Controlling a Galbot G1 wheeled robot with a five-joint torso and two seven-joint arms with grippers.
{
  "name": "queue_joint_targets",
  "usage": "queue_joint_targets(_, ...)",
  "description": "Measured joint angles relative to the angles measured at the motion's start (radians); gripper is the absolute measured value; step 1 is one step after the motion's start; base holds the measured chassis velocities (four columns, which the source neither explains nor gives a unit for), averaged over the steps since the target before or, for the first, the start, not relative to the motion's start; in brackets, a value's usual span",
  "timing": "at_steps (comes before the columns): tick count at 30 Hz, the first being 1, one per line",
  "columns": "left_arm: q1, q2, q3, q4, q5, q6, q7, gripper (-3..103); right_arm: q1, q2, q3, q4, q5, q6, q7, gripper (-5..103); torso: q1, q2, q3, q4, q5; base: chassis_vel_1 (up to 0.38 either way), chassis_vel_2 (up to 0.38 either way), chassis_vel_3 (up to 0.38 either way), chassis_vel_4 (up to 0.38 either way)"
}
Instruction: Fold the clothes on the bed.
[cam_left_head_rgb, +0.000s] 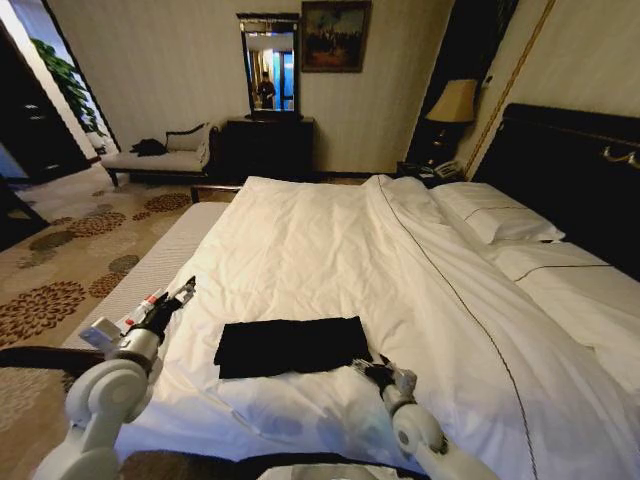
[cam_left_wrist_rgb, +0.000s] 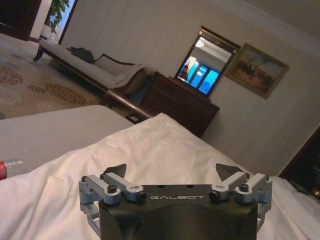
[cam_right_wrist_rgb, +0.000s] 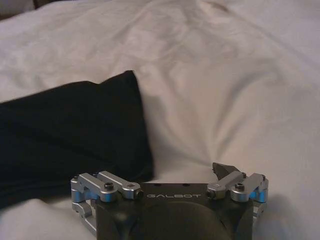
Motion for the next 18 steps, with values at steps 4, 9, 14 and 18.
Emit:
queue_joint_targets(4,-0.017,0.002,-0.061,-0.021,-0.103,0.0,0.0,100,-0.013,-0.027,0.032,0.111,-0.044,-0.009,0.041,100,0.0,0.0,0.0,-0.0003,-0.0003,0.0,0.0,0.0,0.0)
queue_joint_targets(9,-0.036,0.001,-0.092,-0.043,-0.166,-0.001,0.001,100,0.039,-0.044,0.043,0.169,-0.05,0.015,0.031,100,0.0,0.0,0.0,-0.0002,-0.0002,0.0,0.0,0.0,0.0)
queue_joint_targets(14,-0.05,-0.01,-0.085,-0.045,-0.172,-0.001,0.001,100,0.146,-0.041,-0.003,0.076,0.068,0.063,-0.052,100,0.0,0.0,0.0,0.0001,0.0001,0.0,0.0,0.0,0.0)
queue_joint_targets(18,-0.074,-0.014,-0.061,-0.023,-0.164,0.0,0.0,100,0.207,-0.021,-0.036,0.015,0.241,0.05,-0.071,100,0.0,0.0,0.0,0.0002,0.0,0.0,0.0,0.0,0.0)
